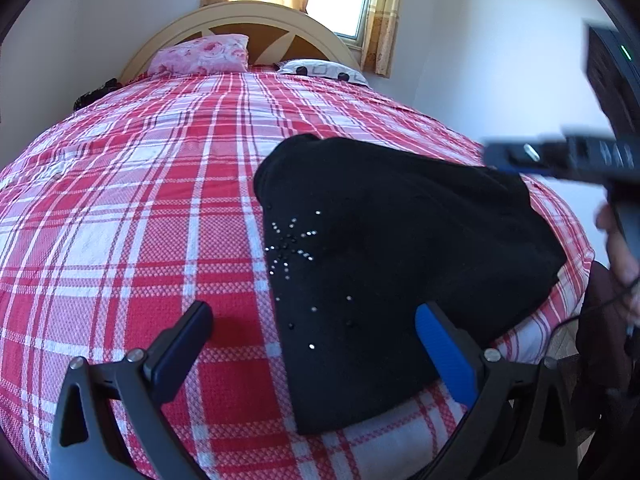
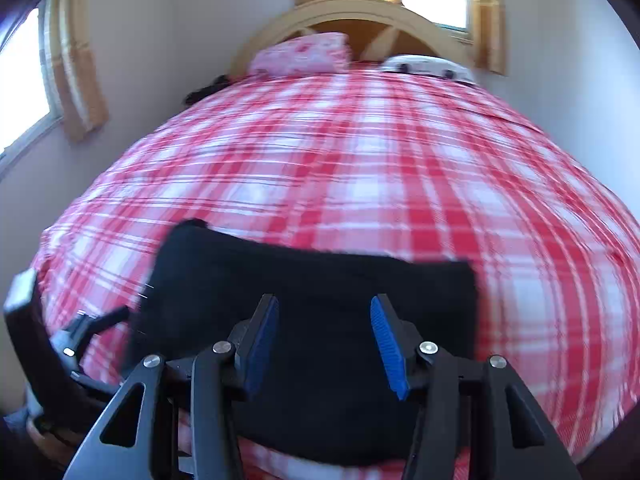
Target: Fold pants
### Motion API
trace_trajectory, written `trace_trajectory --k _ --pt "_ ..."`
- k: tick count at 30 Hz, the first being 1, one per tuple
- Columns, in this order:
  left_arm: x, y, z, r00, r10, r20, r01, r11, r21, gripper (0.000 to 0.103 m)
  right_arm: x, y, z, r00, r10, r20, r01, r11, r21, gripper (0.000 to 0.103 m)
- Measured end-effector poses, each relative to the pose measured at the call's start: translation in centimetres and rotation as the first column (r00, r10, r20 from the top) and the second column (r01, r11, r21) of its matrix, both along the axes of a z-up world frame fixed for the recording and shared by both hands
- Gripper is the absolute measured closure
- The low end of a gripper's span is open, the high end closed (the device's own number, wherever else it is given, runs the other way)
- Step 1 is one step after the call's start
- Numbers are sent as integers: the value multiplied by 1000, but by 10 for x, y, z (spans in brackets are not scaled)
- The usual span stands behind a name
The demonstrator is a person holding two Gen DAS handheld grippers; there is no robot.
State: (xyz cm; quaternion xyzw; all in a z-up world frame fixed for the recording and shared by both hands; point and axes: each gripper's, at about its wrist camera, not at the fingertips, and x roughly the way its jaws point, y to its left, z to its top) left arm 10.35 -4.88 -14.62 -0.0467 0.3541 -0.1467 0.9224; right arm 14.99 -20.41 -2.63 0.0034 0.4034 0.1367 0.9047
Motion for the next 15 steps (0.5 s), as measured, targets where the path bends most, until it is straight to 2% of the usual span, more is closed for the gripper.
trace_trajectory --k 2,4,7,10,12,15 --pt "-4 -1 2 1000 -12 12 12 1000 -8 0 18 21 6 997 71 -11 -71 996 46 53" --pt "-5 -5 1 999 -35 11 35 999 -4 0 38 44 6 992 122 -36 -120 992 47 53" --pt "-6 -11 -5 998 -56 7 56 998 17 0 78 71 -2 969 199 -150 -181 976 125 53" --pt "-9 -16 -6 997 -72 25 71 996 51 0 108 90 -12 945 233 -231 -202 968 150 53" --pt "-9 -16 -8 997 -77 30 75 996 45 0 122 100 -23 910 269 -314 -223 959 176 53" --pt "-11 -17 -10 995 -90 45 87 994 60 0 135 115 -43 829 350 -436 -262 932 251 53"
